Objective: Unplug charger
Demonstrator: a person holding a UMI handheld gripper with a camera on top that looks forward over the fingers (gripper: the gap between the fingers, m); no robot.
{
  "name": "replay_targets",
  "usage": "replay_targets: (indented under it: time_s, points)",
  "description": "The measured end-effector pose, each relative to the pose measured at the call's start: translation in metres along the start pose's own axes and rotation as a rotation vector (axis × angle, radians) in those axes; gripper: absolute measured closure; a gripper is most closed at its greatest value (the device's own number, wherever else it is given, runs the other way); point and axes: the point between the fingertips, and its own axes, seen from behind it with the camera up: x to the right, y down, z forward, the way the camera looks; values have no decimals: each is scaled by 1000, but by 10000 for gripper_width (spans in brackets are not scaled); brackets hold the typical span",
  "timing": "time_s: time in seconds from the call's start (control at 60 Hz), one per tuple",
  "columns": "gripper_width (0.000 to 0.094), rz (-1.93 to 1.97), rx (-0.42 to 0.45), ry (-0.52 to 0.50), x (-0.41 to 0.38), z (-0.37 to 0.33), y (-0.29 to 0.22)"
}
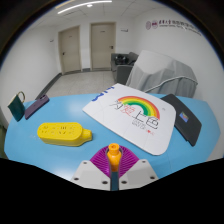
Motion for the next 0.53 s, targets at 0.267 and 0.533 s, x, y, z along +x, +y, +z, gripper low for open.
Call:
replay_targets:
  time_s: [0.267, 0.533]
  points:
    - [290, 6, 69, -149, -11, -17, 2]
    - [106, 36, 210, -252, 8, -127, 15]
